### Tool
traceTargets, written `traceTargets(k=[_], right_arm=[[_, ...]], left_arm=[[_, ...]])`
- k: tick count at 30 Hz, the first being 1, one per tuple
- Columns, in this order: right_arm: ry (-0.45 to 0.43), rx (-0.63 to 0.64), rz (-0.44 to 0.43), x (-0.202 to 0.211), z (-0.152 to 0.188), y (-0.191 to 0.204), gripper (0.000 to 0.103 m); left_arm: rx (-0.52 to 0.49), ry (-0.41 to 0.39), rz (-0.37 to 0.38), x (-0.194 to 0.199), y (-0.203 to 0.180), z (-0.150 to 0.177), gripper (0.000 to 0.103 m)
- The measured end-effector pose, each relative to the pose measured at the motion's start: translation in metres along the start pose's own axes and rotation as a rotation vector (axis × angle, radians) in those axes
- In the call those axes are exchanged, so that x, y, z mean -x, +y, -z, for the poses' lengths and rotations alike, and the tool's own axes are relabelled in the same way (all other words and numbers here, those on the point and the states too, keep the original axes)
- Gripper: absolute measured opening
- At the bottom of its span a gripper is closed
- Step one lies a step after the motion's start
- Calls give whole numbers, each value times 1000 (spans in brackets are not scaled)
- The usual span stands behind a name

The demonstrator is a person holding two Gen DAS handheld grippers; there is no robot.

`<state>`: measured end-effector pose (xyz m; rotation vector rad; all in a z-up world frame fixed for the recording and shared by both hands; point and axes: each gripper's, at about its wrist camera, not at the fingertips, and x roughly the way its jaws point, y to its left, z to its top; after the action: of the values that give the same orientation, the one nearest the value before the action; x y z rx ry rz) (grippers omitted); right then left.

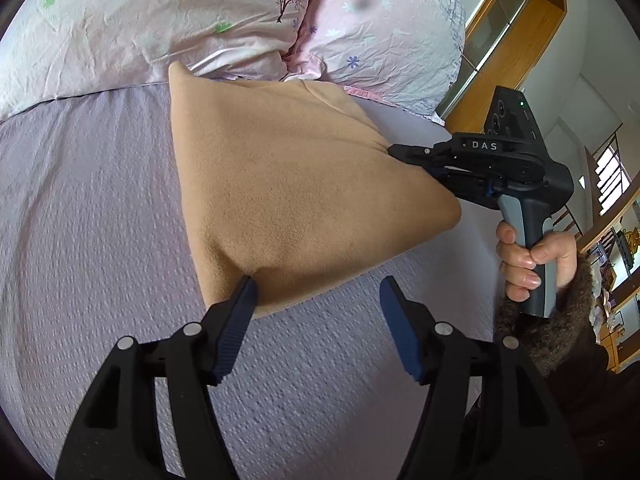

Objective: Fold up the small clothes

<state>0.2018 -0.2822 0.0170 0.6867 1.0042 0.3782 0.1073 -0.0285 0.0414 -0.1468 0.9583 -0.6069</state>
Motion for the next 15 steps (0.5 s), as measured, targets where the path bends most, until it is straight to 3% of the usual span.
traceTargets(k=[3,5,6,7,8,10,11,14,15], right_arm=[[-107,63,-5,28,6,16,21],[-140,98,-92,40,8,31,42],[-132,115,-139,42,12,37,60],[-102,126,-156,36,15,41,69],[-69,129,-152,29,16,42,69],[30,100,-33,1,15,30,68],[70,55,-21,-7,16,18,66],[31,27,-96,14,18,11,67],[16,47,-97,25,20,13,77]], left_arm=[[-6,-3,6,2,-2,1,69],[-10,-3,5,2,-3,2,70],[-13,-4,0,2,-4,2,70],[-13,-6,-2,2,-4,2,70],[-8,-9,-1,3,-4,3,70],[4,-17,7,7,-4,4,70],[15,-22,13,11,-4,6,70],[46,-38,1,27,-3,16,79],[50,-46,-10,33,-3,20,88]])
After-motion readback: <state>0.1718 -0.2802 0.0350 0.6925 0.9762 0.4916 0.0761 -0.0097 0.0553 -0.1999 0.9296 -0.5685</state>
